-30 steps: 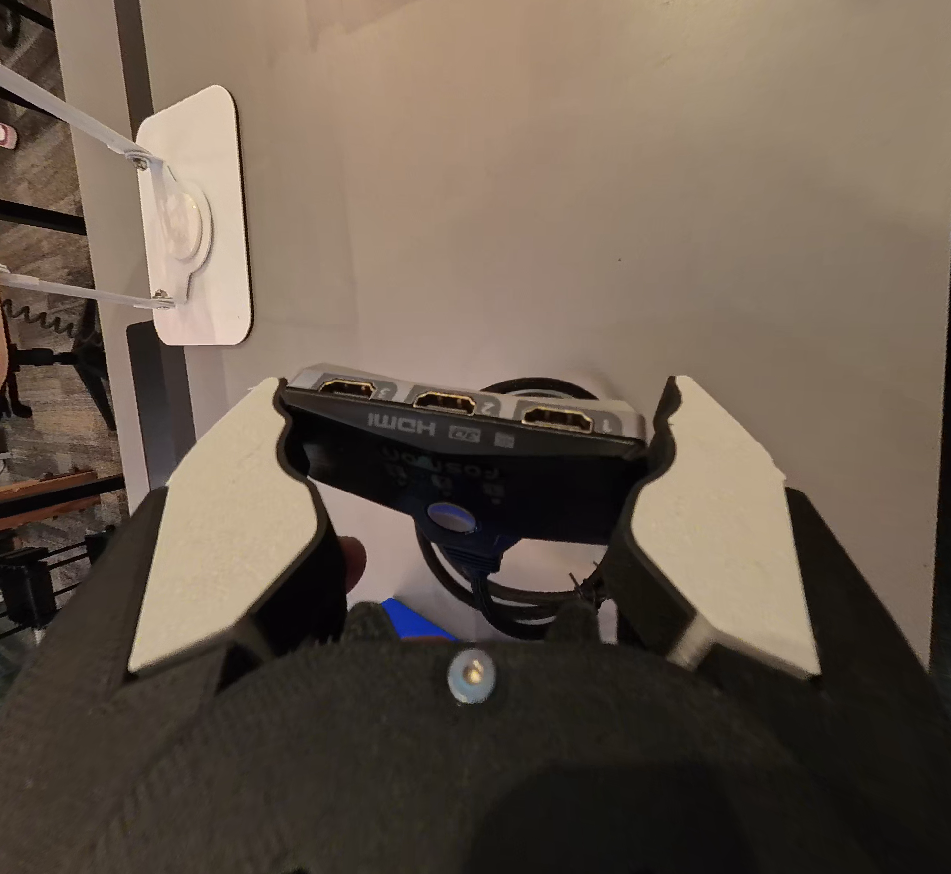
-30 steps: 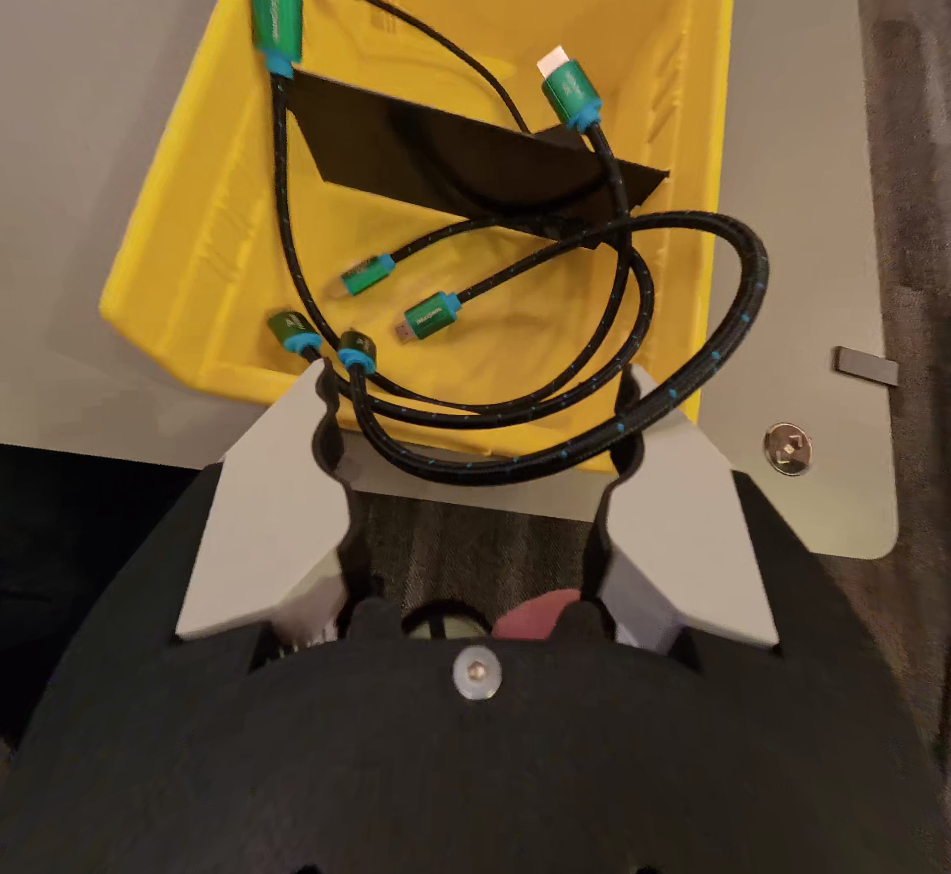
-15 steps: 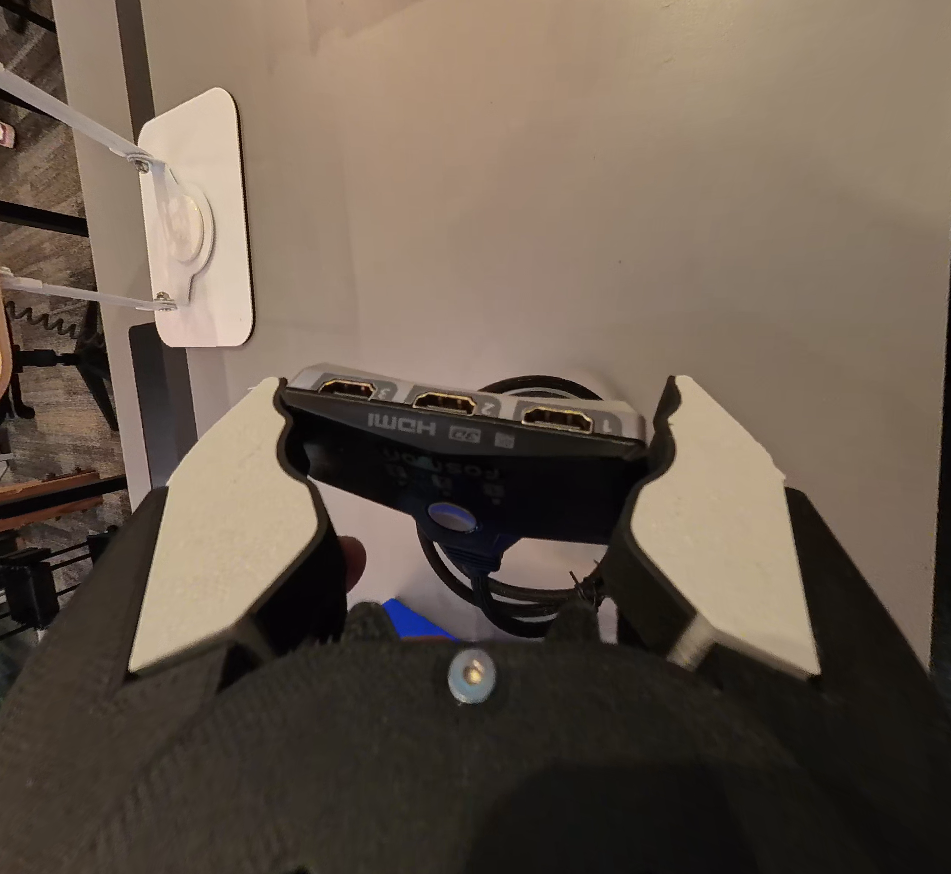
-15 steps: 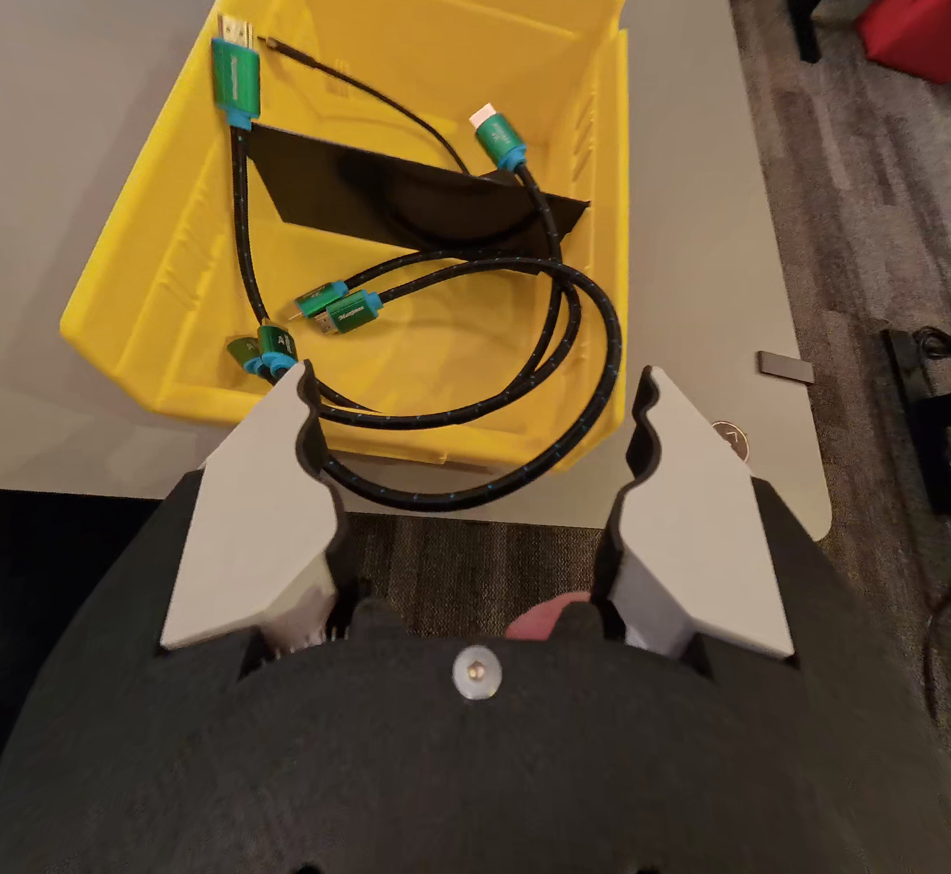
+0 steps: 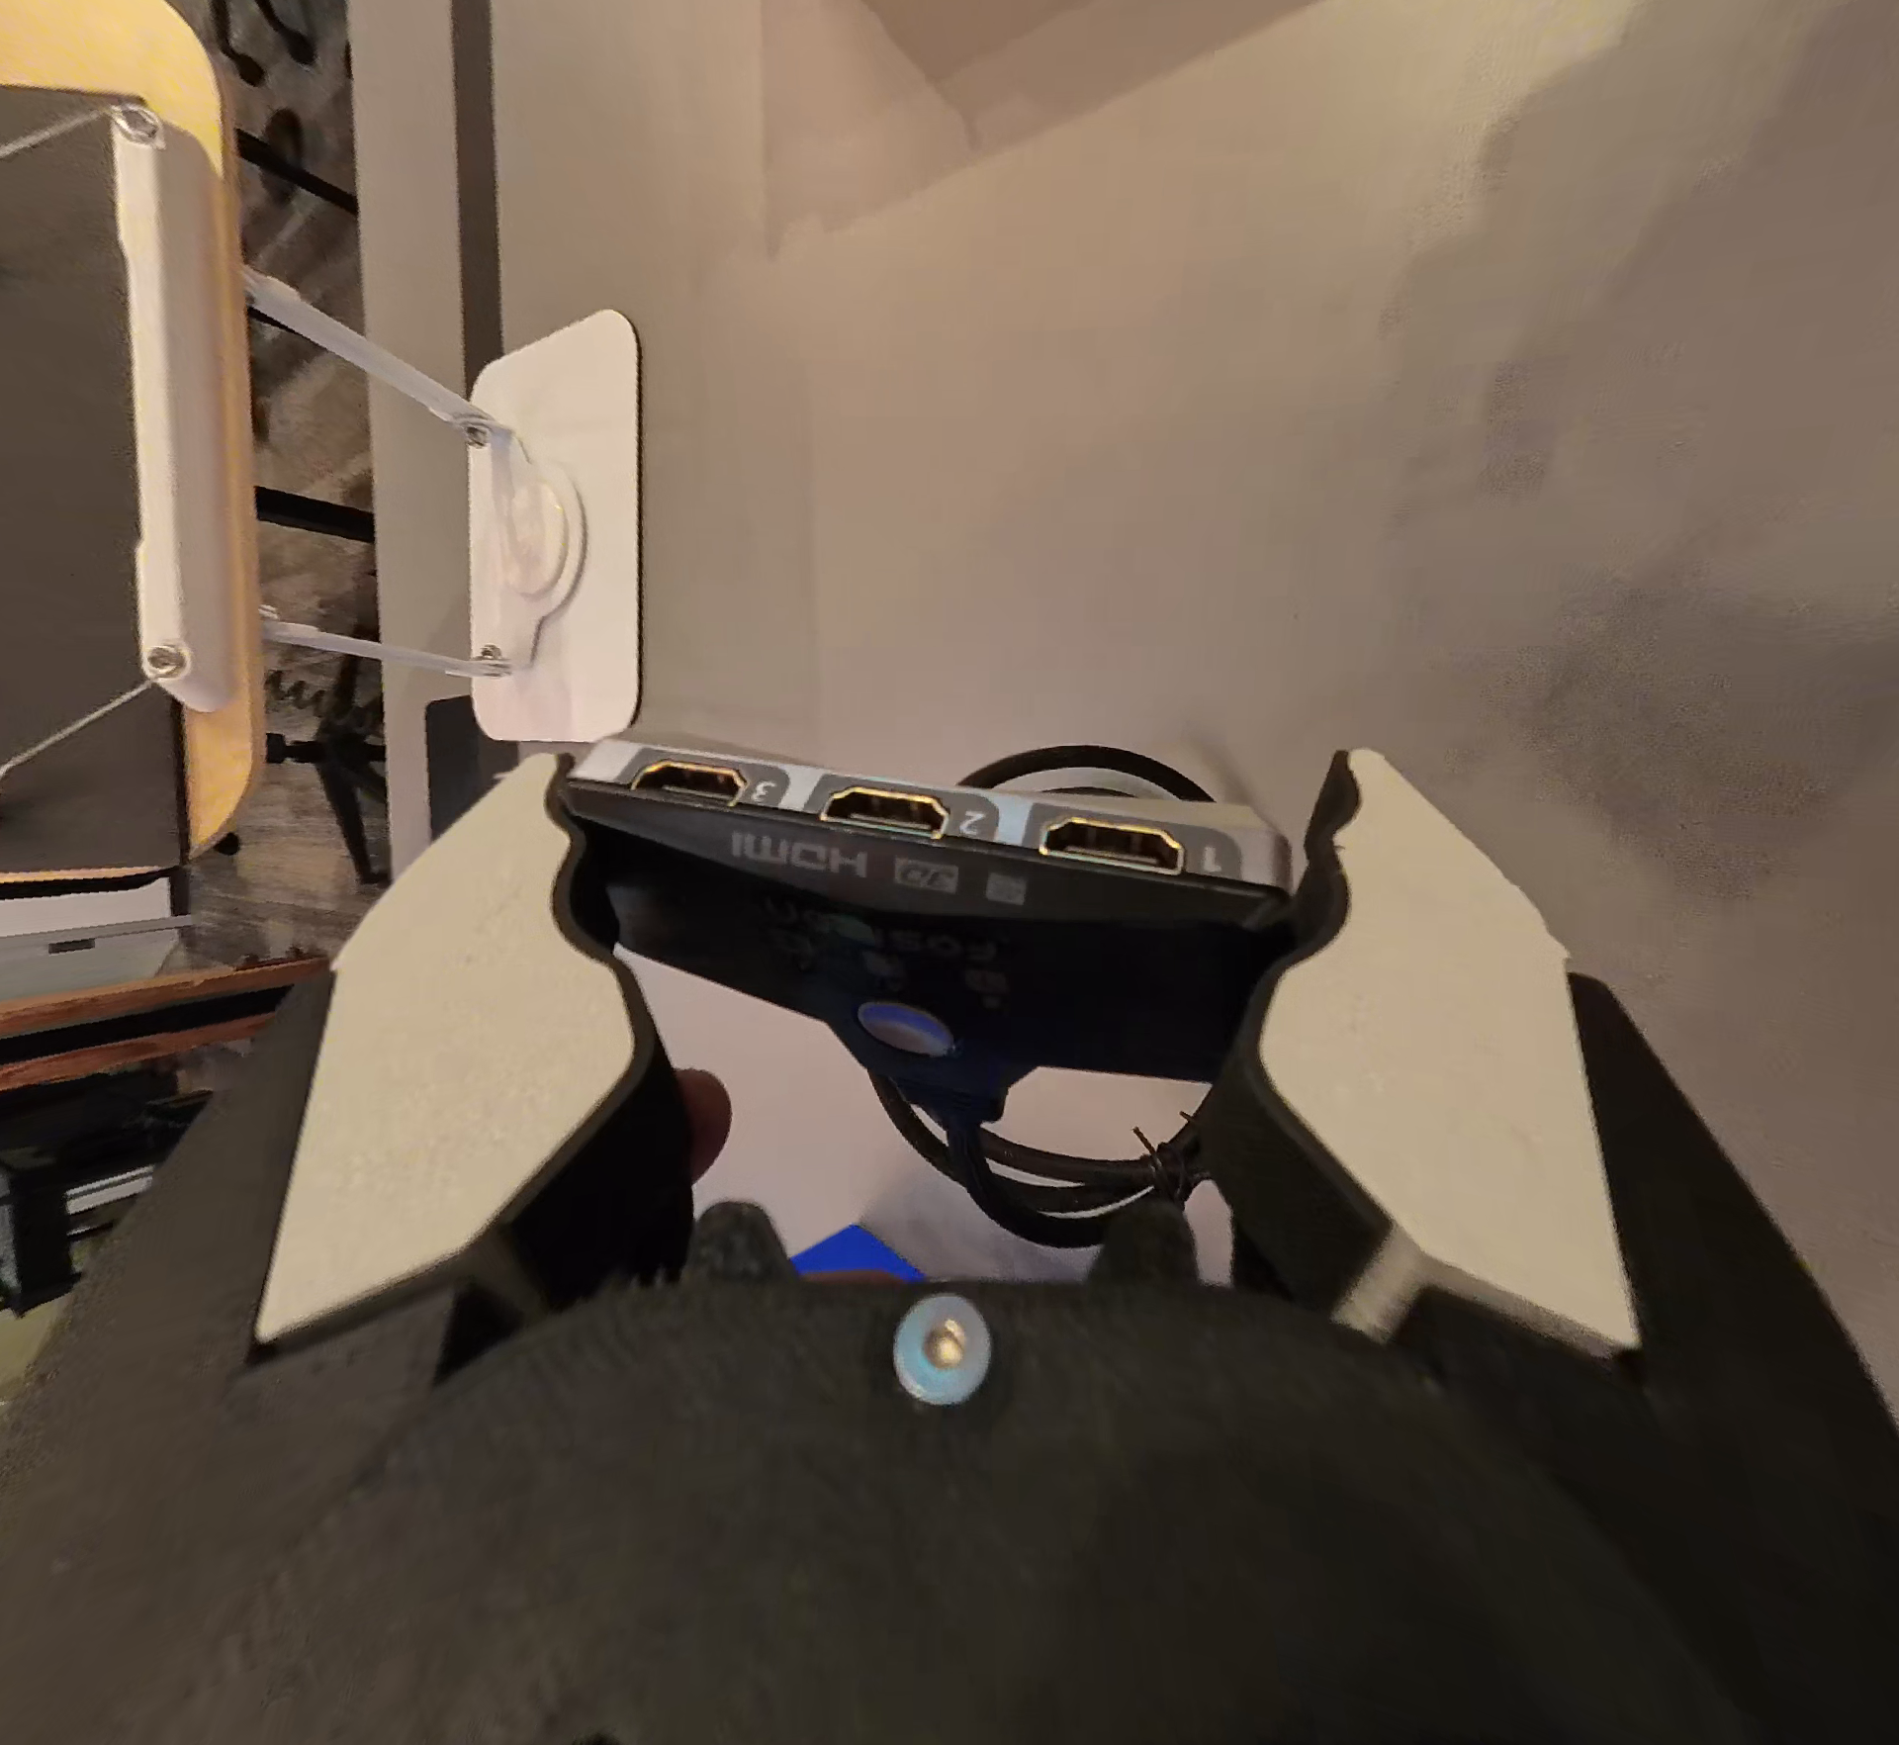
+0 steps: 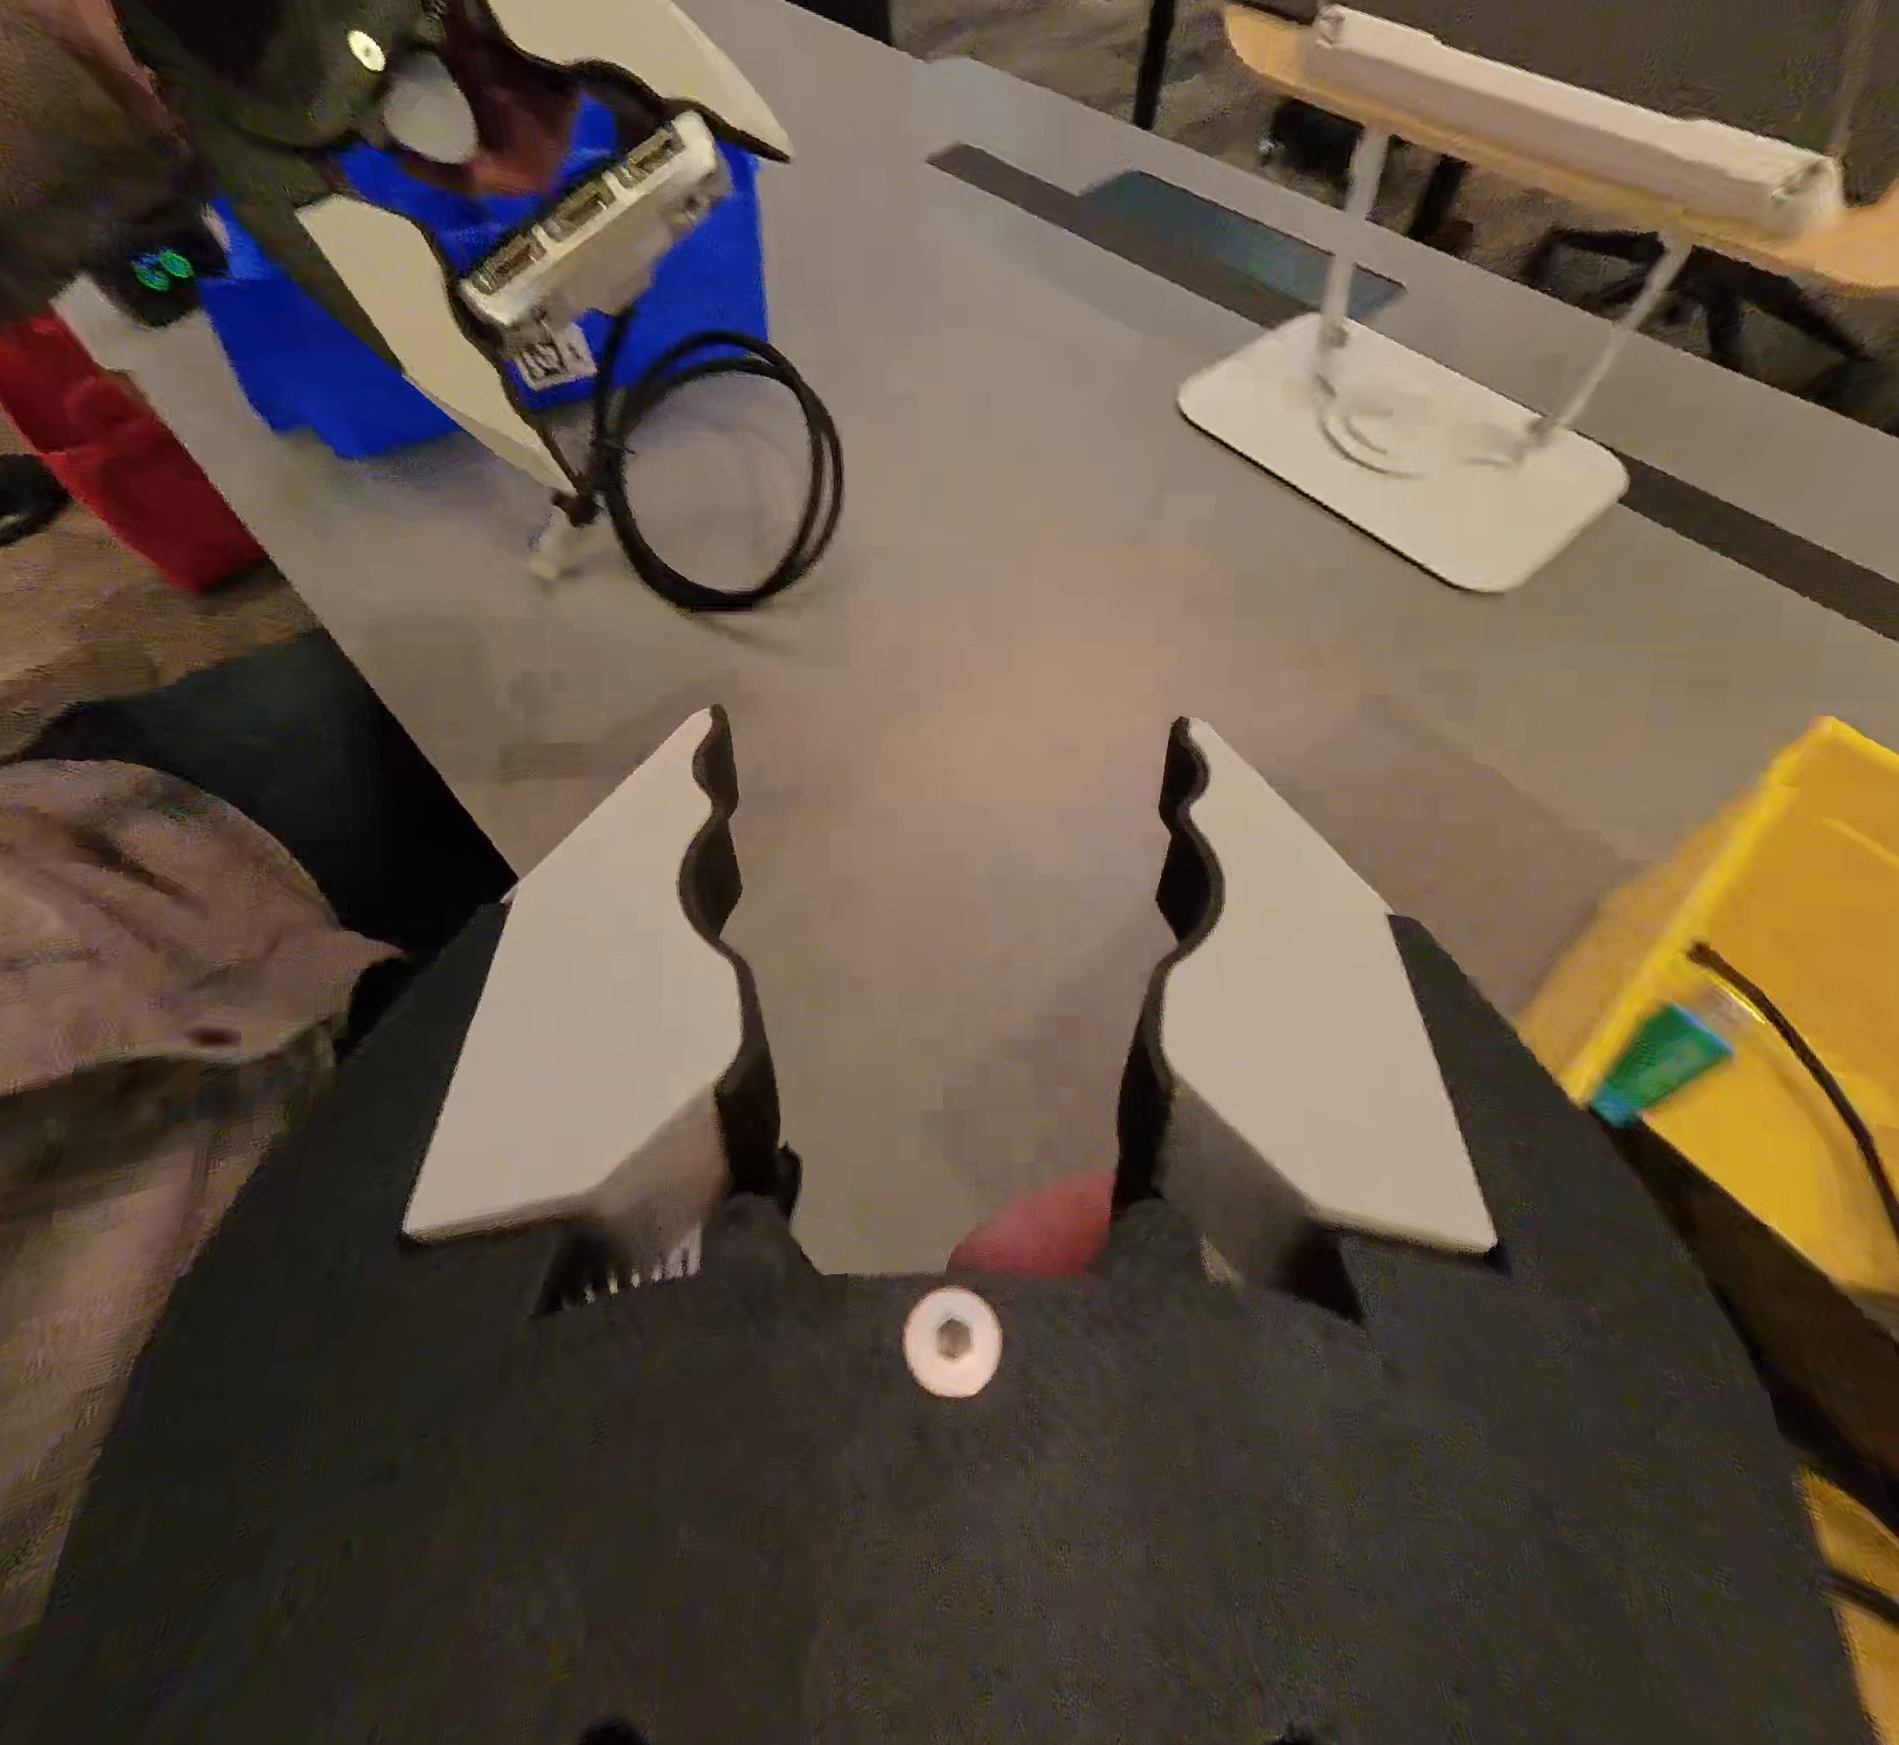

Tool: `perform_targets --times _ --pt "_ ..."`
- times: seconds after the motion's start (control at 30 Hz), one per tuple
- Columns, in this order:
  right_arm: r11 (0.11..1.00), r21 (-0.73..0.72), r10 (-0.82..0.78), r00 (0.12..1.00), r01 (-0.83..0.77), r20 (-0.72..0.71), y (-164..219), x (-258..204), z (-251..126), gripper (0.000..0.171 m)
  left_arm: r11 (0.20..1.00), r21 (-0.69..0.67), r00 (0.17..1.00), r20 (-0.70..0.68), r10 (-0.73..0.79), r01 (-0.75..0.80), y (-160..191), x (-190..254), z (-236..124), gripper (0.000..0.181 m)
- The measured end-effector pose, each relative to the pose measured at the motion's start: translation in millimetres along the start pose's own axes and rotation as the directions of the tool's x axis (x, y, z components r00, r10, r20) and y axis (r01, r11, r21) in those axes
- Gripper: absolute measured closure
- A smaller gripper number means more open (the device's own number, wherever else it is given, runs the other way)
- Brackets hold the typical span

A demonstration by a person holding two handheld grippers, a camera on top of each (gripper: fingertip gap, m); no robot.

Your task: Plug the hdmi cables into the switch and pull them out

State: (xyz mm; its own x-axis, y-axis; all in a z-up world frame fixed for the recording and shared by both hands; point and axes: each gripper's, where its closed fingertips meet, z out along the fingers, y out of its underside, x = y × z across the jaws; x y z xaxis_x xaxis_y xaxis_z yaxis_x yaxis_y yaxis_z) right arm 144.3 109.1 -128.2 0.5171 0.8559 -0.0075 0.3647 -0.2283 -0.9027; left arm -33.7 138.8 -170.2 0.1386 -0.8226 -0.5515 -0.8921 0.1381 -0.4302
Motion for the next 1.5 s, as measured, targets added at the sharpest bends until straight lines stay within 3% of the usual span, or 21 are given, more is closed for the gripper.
perform_targets --times 0.1,0.27,0.37,0.53,0.7,0.77,0.97,1.2,1.37,1.5 --pt "0.999 0.011 0.034 0.983 -0.037 0.178 -22 -37 46 0.095 1.0 0.0 0.999 0.041 0.015 -0.016 -2 -3 -3 0.054" --pt "0.996 0.022 0.075 0.937 -0.088 0.342 -49 -82 101 0.102 1.0 0.016 0.995 0.105 0.0 -0.001 -4 -10 -4 0.054" --pt "0.985 0.014 0.155 0.915 -0.172 0.373 -62 -90 125 0.105 1.0 -0.002 0.988 0.151 0.022 -0.022 -2 -12 -1 0.054" --pt "0.971 -0.065 0.238 0.891 -0.232 0.386 -58 -97 161 0.111 0.98 -0.146 0.951 0.259 0.17 -0.135 6 -13 10 0.053" --pt "0.973 -0.089 0.231 0.906 -0.214 0.353 -45 -92 189 0.143 0.944 -0.243 0.903 0.311 0.295 -0.225 8 -10 26 0.053" --pt "0.973 -0.075 0.232 0.901 -0.22 0.366 -45 -90 191 0.145 0.937 -0.263 0.886 0.341 0.313 -0.23 9 -13 28 0.053" --pt "0.982 -0.007 0.181 0.925 -0.19 0.334 -55 -72 183 0.149 0.966 -0.173 0.86 0.446 0.249 -0.19 -10 -26 13 0.046" --pt "0.987 0.086 0.106 0.96 -0.132 0.261 -82 -37 144 0.152 0.999 -0.036 0.844 0.534 0.046 -0.031 -7 -55 -42 0.045" --pt "0.983 0.158 0.066 0.984 -0.092 0.163 -106 7 86 0.152 0.99 0.001 0.752 0.65 -0.106 0.139 46 -88 -96 0.047" --pt "0.986 0.167 -0.021 0.998 0.011 0.058 -124 46 23 0.152 0.932 0.049 0.597 0.756 -0.27 0.359 123 -112 -151 0.048"
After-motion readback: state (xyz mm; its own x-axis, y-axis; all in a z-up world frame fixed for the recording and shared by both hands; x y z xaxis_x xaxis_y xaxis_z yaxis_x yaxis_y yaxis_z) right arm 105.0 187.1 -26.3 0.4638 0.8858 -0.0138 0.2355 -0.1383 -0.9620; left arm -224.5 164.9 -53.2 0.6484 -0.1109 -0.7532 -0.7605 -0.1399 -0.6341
